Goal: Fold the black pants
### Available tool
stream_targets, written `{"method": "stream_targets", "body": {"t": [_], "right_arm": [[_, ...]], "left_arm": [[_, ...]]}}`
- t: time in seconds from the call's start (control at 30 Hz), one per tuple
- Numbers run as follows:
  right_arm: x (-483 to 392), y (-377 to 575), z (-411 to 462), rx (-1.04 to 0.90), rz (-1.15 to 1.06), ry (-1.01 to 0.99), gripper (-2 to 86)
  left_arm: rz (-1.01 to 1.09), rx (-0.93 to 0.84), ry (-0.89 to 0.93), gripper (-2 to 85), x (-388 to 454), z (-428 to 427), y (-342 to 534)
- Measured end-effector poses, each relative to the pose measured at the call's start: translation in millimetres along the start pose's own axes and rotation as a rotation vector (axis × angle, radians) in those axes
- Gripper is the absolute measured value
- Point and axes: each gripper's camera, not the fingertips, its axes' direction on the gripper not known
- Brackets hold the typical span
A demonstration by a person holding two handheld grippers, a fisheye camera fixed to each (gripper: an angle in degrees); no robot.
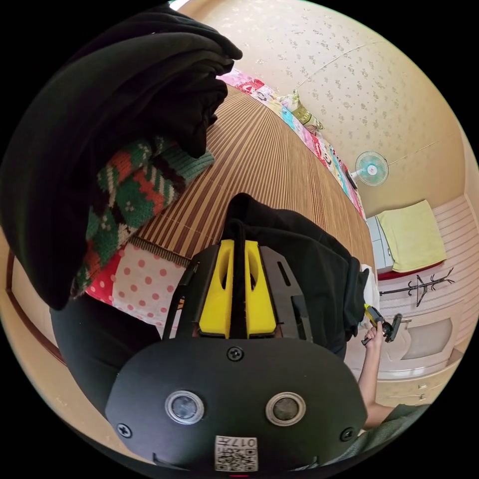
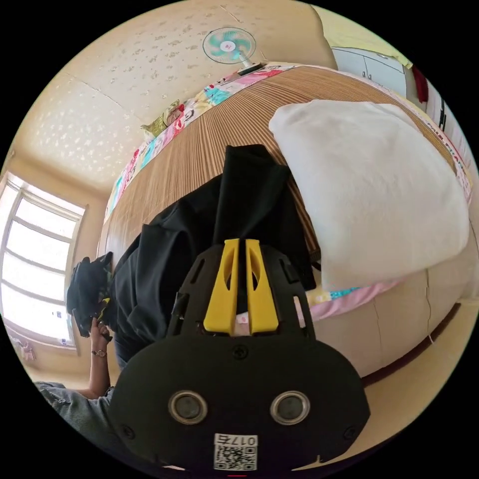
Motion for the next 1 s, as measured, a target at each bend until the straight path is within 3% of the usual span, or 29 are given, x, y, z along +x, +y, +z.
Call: {"method": "stream_targets", "body": {"t": [0.13, 0.23, 0.3, 0.4, 0.47, 0.53, 0.6, 0.7, 0.77, 0.87, 0.93, 1.0], "right_arm": [[5.7, -51.6, -28.0, 0.026, -0.03, -0.307, 2.1], [-0.3, -76.8, -102.2, 0.192, -0.146, -0.328, 2.0], [-7.6, -82.6, -149.5, 0.283, -0.251, -0.203, 2.2], [-0.5, -84.5, -182.3, 0.288, -0.318, 0.158, 2.9], [44.6, -86.5, -167.8, 0.21, -0.066, 0.514, 4.7], [72.4, -75.3, -156.3, 0.132, 0.099, 0.585, 8.5], [68.2, -48.4, -151.6, 0.175, 0.126, 0.506, 9.8], [12.9, -1.9, -125.9, 0.196, -0.071, 0.18, 10.7], [-45.0, 29.2, -78.1, 0.08, -0.23, -0.015, 11.9], [-103.4, 63.8, -10.4, -0.043, -0.294, -0.248, 15.3], [-124.5, 80.5, 23.8, -0.046, -0.277, -0.336, 15.7], [-137.3, 86.1, 51.6, -0.086, -0.236, -0.349, 10.2]], "left_arm": [[-0.003, -0.004, -0.002, 4.0, 0.3, 0.3, 2.5], [-0.009, -0.002, 0.006, 4.0, -0.5, -0.3, 6.0], [-0.009, -0.001, 0.011, 4.0, -0.9, -0.8, 8.7], [-0.016, -0.001, 0.021, 4.0, -2.0, -0.7, 11.3], [-0.022, 0.001, 0.028, 3.9, -2.7, -0.6, 13.4], [-0.02, 0.002, 0.031, 3.9, -2.5, -0.5, 15.2], [-0.017, 0.0, 0.033, 4.0, -1.9, -0.2, 17.1], [-0.022, -0.003, 0.035, 4.0, -0.8, 0.6, 19.5], [-0.02, -0.005, 0.032, 4.0, 0.8, 1.2, 20.9], [-0.015, -0.003, 0.029, 4.0, 3.1, 2.2, 24.4], [-0.004, 0.0, 0.026, 4.0, 4.8, 3.0, 26.9], [0.014, 0.002, 0.015, 4.0, 8.4, 3.8, 30.1]]}}
